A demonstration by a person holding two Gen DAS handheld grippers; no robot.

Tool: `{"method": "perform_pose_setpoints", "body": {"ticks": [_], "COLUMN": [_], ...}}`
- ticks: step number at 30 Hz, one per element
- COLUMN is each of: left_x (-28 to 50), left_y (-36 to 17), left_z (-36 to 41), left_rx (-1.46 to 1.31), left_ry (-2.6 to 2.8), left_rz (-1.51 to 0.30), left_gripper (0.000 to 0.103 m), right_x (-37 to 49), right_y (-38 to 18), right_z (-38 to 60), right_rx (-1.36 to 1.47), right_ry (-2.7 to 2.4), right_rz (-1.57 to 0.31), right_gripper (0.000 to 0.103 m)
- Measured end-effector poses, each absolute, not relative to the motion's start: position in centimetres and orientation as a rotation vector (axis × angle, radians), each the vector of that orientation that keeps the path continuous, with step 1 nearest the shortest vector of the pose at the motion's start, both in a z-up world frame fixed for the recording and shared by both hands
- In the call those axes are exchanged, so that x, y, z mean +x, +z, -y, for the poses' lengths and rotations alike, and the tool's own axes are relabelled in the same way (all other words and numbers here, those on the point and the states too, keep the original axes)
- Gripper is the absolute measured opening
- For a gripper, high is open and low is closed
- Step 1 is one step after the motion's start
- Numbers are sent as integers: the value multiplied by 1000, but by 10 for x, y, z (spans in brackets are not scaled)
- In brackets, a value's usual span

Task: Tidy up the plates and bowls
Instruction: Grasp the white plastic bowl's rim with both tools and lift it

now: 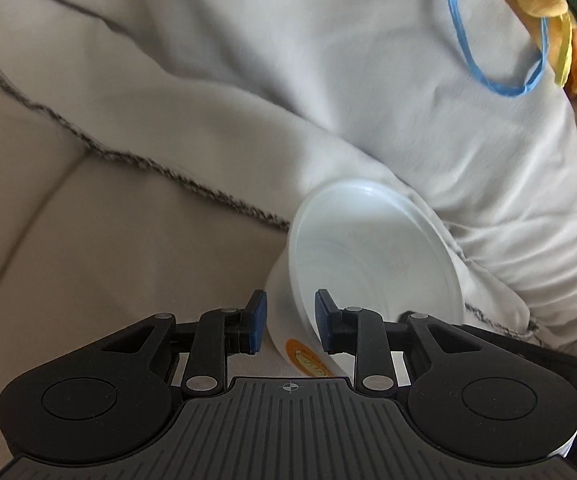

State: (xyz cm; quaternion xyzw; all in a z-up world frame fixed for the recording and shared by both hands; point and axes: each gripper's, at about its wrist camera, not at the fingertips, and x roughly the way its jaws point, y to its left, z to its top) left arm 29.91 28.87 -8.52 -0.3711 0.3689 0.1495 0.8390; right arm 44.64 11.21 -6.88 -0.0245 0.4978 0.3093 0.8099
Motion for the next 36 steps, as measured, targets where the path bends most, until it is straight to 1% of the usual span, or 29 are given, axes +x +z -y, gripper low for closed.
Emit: {"method": "perform_pose_setpoints", "body": {"ticks": [1, 3, 4, 8, 11, 14, 15, 17, 19, 21, 26, 30, 33, 36], "left_x": [296, 288, 283, 276, 293, 314, 321, 326, 325, 324, 321, 307, 290, 268], "left_y": [-85, -79, -76, -67, -72, -81, -84, -87, -83, -70, -14, 24, 33, 29], "left_z": [-287, -279, -271, -236, -220, -216, -214, -209, -201, -187, -129, -85, -62, -47], "left_rx": [-790, -791, -792, -773, -762, -751, -740, -723, -714, -680, -540, -488, -488, -466], "left_ry": [305, 274, 245, 162, 132, 185, 193, 199, 178, 148, 29, -92, -145, -156], "left_rz": [-776, -781, -785, -824, -864, -895, -906, -931, -931, -909, -829, -780, -821, -875], "left_gripper": [25, 25, 25, 26, 25, 26, 28, 28, 28, 28, 29, 34, 34, 34], "right_x": [449, 448, 445, 427, 423, 434, 440, 448, 447, 440, 417, 395, 375, 352], "right_y": [-72, -72, -69, -54, -52, -66, -73, -89, -93, -85, -35, 6, 25, 28], "right_z": [-110, -94, -85, -46, -19, -5, -3, 1, 8, 17, 67, 124, 161, 182], "right_rx": [-19, 48, 49, 0, -14, 12, 26, 75, 117, 110, 81, 93, 107, 86], "right_ry": [666, 725, 745, 749, 704, 611, 594, 600, 625, 634, 613, 569, 566, 586], "right_rz": [-1096, -1137, -1139, -1125, -1122, -1130, -1148, -1199, -1225, -1183, -1026, -932, -889, -882], "right_gripper": [29, 21, 20, 20, 20, 22, 22, 22, 20, 19, 19, 19, 19, 19]}}
